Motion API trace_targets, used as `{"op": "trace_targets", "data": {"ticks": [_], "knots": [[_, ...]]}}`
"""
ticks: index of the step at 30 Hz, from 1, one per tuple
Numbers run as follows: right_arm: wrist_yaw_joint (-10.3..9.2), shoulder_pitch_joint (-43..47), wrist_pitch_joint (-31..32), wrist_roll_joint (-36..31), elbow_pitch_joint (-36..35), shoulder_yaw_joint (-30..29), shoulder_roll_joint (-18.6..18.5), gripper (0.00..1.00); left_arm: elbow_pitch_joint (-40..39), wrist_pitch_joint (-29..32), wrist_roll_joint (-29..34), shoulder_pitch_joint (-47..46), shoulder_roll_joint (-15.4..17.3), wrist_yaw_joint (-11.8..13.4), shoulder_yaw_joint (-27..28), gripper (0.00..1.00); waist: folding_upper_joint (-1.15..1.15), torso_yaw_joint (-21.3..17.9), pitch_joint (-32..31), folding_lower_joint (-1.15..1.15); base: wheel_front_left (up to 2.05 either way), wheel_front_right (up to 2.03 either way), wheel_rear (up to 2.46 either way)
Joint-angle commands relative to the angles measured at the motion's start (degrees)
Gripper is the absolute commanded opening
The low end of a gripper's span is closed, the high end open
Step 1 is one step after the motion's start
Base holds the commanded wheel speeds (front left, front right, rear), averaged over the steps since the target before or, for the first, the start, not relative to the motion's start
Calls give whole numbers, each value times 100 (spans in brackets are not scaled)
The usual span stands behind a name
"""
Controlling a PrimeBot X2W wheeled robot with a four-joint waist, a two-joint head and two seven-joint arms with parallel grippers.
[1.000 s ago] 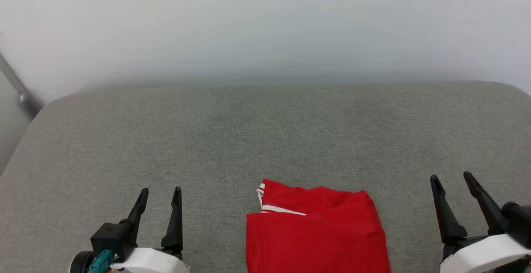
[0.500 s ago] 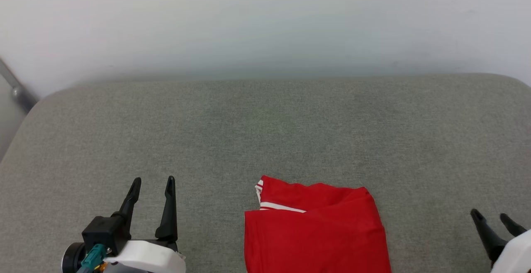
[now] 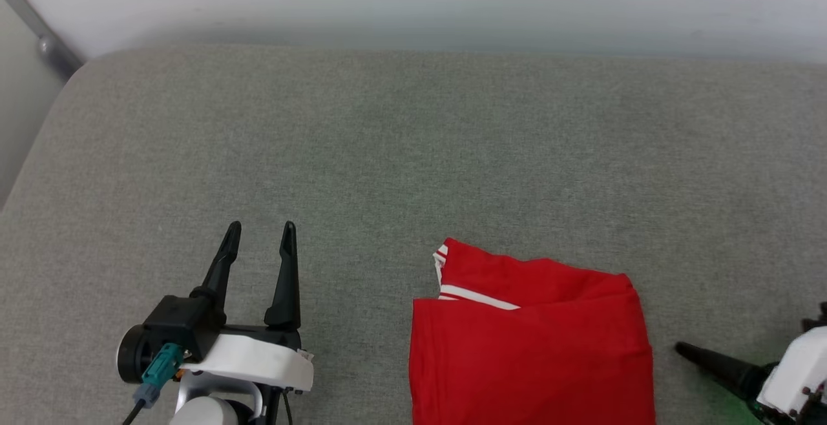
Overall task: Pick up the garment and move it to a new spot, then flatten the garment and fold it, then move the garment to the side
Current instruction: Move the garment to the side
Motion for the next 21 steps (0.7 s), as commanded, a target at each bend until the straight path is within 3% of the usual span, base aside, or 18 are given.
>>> {"op": "trace_targets", "data": {"ticks": [1, 9, 10, 11, 12, 13, 14, 21], "knots": [[-2, -114, 225, 299, 69, 59, 214, 100, 22, -35, 39, -98, -44, -44, -1, 100, 0, 157, 204, -1, 0, 0, 0], [-7, -453, 693, 1215, 845, 514, 578, 100, 147, -39, 144, -282, -162, -203, -30, 100, 0, 305, 328, -1, 0, 0, 0], [-7, -467, 700, 1239, 942, 591, 592, 95, 161, -40, 164, -292, -169, -210, -30, 100, 0, 318, 330, -1, 0, 0, 0], [-8, -478, 711, 1265, 1020, 674, 603, 48, 173, -39, 173, -304, -178, -219, -26, 100, 0, 326, 331, -1, 0, 0, 0], [-8, -488, 714, 1301, 1076, 734, 611, 25, 187, -39, 177, -315, -188, -231, -19, 100, 0, 329, 322, -1, 0, 0, 0], [-7, -508, 692, 1338, 1107, 772, 616, 9, 202, -39, 186, -313, -194, -239, -14, 100, 0, 328, 304, -1, 0, 0, 0], [-7, -547, 662, 1359, 1106, 831, 619, 0, 217, -40, 198, -293, -196, -242, -2, 100, 0, 314, 273, -1, 0, 0, 0], [-2, -722, 375, 1129, 572, 1360, 322, 0, 283, -35, 233, -20, -130, -204, 83, 100, 0, -46, -139, -1, 0, 0, 0]]}}
